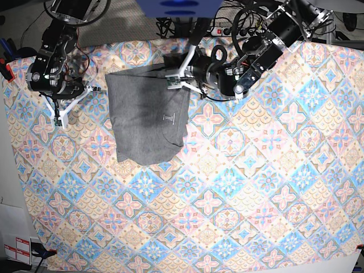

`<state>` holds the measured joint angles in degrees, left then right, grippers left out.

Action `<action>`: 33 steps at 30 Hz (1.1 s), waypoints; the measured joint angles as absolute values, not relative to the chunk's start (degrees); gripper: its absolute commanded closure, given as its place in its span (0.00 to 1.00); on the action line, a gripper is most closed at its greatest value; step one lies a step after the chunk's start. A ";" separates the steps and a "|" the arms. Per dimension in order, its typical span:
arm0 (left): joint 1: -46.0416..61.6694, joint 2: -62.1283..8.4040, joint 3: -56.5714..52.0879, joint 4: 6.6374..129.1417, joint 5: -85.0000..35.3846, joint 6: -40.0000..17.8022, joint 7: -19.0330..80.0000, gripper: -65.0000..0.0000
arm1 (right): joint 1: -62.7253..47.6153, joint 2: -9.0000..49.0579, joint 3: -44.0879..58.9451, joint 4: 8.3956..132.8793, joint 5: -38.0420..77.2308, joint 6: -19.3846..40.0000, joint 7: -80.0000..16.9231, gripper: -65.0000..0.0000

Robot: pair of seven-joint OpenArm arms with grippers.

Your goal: Fold the T-shirt properly

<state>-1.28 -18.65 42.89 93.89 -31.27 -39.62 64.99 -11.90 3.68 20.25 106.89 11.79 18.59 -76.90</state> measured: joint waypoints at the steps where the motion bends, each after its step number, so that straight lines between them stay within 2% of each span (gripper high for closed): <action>1: -1.23 -18.92 42.89 93.82 -31.27 -39.66 65.08 1.00 | -11.88 3.66 20.25 106.89 11.99 18.59 -76.71 1.00; 7: -3.99 -18.24 48.07 83.31 -31.29 -39.86 64.84 1.00 | -11.90 3.70 20.16 106.87 11.94 18.59 -76.71 1.00; 10: -7.46 -16.99 53.17 79.07 -31.81 -40.80 61.04 1.00 | -11.88 3.62 20.14 106.87 12.05 18.61 -76.73 1.00; 14: -8.45 -13.50 53.69 73.08 -33.54 -40.84 57.19 1.00 | -11.75 3.46 20.14 106.87 12.21 18.76 -76.71 1.00; 18: -9.39 -13.34 53.71 70.59 -34.61 -42.19 55.31 1.00 | -12.01 3.62 20.14 106.87 11.88 18.76 -76.73 1.00; 28: -9.82 -14.96 34.26 70.17 -30.63 -40.27 54.59 1.00 | -11.88 3.51 20.14 106.89 11.99 18.76 -76.71 1.00; 33: -10.28 -14.76 34.15 69.87 -30.06 -39.70 52.60 1.00 | -12.03 3.73 18.09 106.89 11.77 18.74 -76.73 1.00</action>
<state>-10.28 -14.76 34.15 69.87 -30.06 -39.70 52.60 -12.03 3.73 18.09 106.89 11.77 18.74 -76.73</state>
